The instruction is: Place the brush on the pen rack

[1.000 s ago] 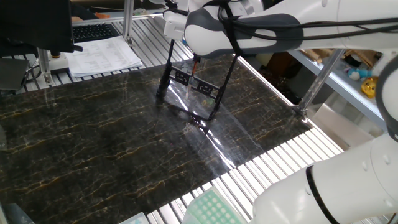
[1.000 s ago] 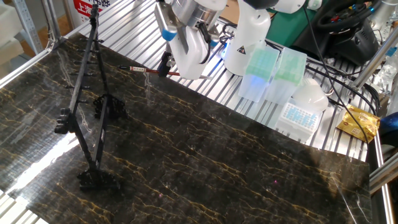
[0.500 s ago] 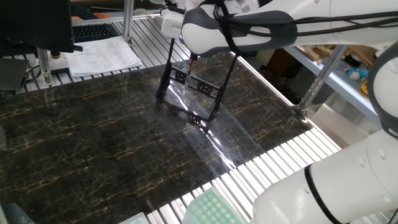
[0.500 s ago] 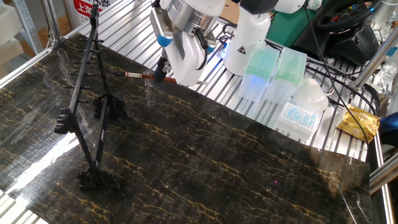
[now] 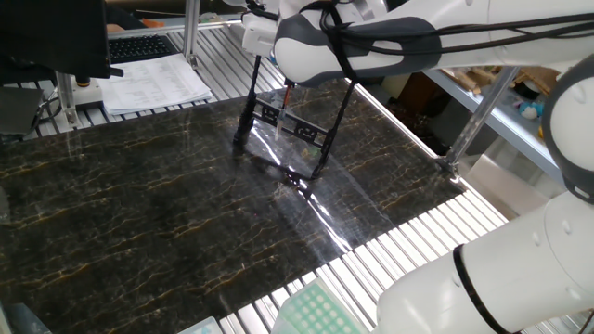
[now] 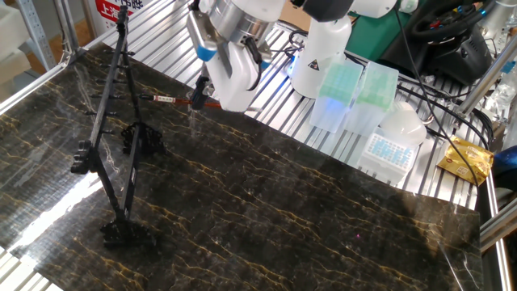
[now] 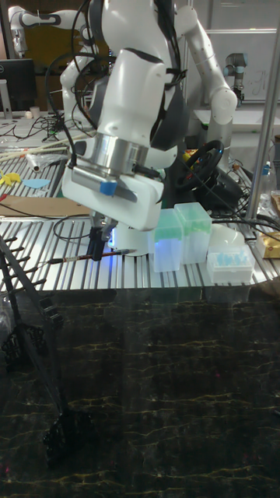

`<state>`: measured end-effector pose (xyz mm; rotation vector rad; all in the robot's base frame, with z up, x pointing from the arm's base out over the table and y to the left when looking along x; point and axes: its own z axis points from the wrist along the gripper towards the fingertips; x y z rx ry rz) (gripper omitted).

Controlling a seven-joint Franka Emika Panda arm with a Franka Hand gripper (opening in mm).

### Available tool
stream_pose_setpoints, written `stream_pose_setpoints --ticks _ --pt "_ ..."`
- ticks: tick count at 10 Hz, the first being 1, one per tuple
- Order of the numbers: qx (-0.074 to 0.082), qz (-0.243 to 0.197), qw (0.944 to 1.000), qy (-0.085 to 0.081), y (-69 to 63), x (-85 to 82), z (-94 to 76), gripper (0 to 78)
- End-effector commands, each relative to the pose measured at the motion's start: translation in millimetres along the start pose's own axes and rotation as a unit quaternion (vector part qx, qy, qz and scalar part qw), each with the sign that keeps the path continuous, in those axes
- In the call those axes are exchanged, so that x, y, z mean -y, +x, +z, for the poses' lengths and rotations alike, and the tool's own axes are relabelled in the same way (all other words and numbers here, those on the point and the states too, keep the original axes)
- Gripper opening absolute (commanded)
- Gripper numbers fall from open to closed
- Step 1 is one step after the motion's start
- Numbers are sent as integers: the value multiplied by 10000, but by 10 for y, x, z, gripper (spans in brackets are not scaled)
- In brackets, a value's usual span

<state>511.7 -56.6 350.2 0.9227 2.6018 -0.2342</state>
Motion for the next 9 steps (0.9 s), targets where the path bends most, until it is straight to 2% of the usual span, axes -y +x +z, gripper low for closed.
stream_pose_setpoints --ticks 1,4,9 --pt "168 -65 9997 -136 -24 0 40 11" --pt "217 -63 9996 -180 -22 -38 66 11" --pt "194 -84 9997 -152 -23 -31 71 11"
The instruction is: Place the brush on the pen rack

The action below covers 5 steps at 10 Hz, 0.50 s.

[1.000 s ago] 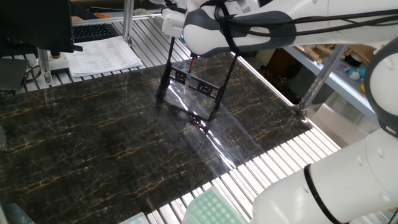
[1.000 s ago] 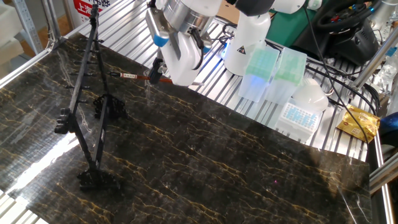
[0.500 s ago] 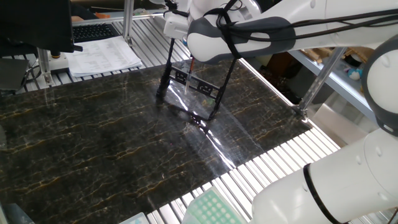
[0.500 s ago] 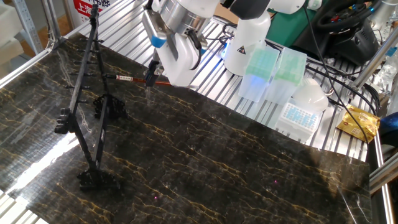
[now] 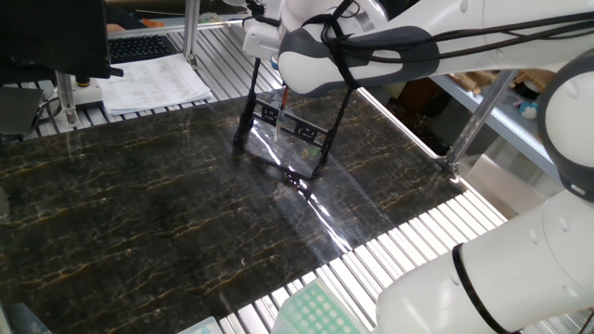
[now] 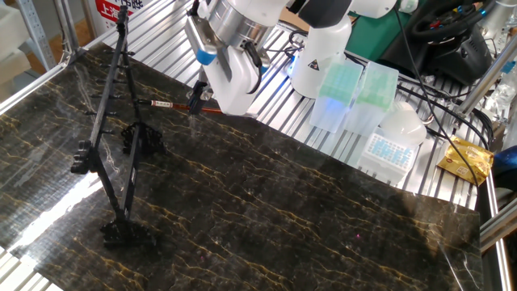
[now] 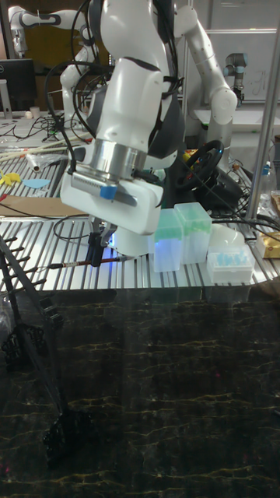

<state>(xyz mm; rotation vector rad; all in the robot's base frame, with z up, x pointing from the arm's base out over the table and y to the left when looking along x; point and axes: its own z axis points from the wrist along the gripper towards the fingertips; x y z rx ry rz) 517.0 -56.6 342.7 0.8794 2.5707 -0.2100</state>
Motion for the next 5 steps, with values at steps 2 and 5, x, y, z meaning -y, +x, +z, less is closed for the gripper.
stream_pose_setpoints --ticks 2,5 --pt "-30 -92 10000 21 -26 48 -1 11" --pt "-34 -100 9999 8 -26 70 -1 11"
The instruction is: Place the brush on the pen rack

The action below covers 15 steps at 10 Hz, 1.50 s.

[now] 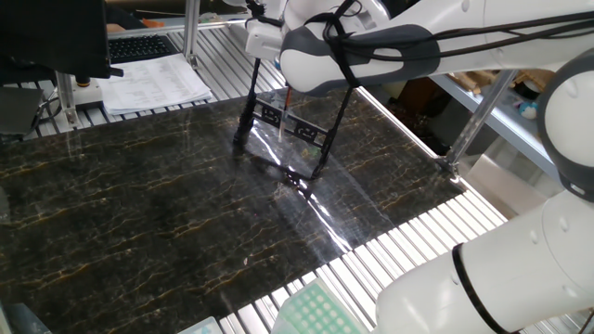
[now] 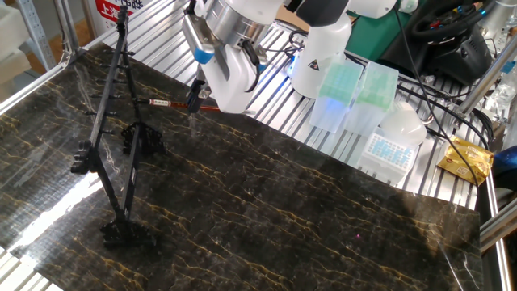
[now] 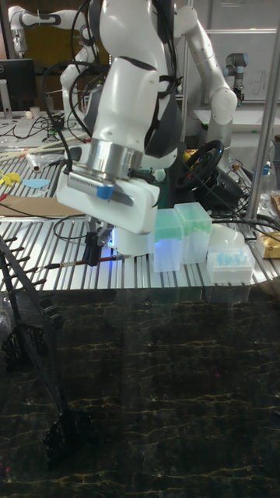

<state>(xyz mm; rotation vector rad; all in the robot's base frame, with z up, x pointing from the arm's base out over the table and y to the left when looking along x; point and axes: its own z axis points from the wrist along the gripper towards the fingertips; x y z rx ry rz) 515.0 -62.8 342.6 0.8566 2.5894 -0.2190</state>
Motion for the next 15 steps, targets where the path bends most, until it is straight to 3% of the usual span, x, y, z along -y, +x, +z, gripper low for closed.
stream_pose_setpoints --ticks 1,6,15 --pt "12 6 10000 -13 -3 9 -12 11" --pt "10 -14 10000 5 55 50 -31 11" --pt "57 -128 9999 -23 5 152 71 11"
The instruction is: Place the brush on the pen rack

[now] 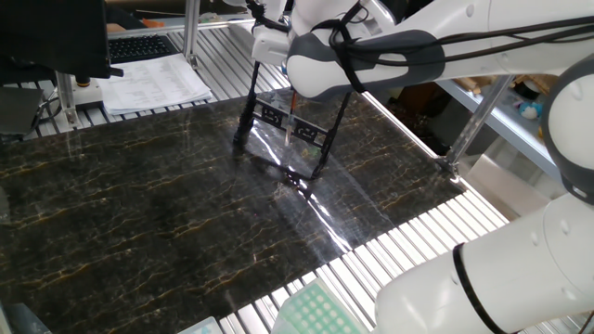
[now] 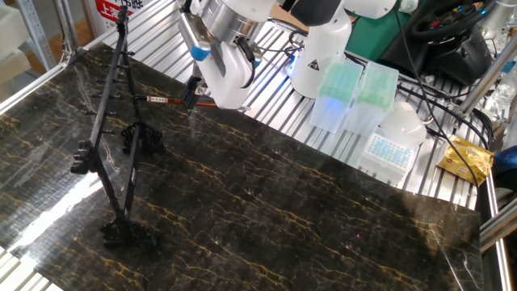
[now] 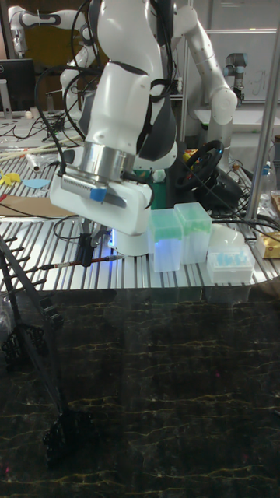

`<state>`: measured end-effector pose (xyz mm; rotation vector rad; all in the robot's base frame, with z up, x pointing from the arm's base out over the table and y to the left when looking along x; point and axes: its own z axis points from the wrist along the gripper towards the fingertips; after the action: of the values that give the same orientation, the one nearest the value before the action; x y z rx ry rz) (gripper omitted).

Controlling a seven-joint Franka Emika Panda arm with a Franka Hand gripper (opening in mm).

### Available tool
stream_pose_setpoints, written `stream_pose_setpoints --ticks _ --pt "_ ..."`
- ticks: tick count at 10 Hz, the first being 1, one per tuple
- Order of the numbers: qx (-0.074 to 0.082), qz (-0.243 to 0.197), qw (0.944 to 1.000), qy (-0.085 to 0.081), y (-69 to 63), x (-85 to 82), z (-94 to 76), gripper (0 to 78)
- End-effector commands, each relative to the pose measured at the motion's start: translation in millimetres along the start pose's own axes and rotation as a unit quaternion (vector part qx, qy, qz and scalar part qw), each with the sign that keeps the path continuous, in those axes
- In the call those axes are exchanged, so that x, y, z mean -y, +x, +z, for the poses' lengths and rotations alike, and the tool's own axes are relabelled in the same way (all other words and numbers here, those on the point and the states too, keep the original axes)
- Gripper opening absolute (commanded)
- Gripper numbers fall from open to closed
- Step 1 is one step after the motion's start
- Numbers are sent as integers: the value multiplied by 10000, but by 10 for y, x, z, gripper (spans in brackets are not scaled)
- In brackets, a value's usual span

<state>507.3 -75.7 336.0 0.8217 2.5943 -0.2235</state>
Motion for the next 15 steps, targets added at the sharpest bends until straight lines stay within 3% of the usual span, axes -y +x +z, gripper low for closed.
stream_pose_setpoints --ticks 1,10,15 --pt "41 -21 10000 -4 -17 6 1 11" --pt "82 -164 9998 -115 -90 94 108 11" --pt "31 24 9998 -193 -91 97 118 11"
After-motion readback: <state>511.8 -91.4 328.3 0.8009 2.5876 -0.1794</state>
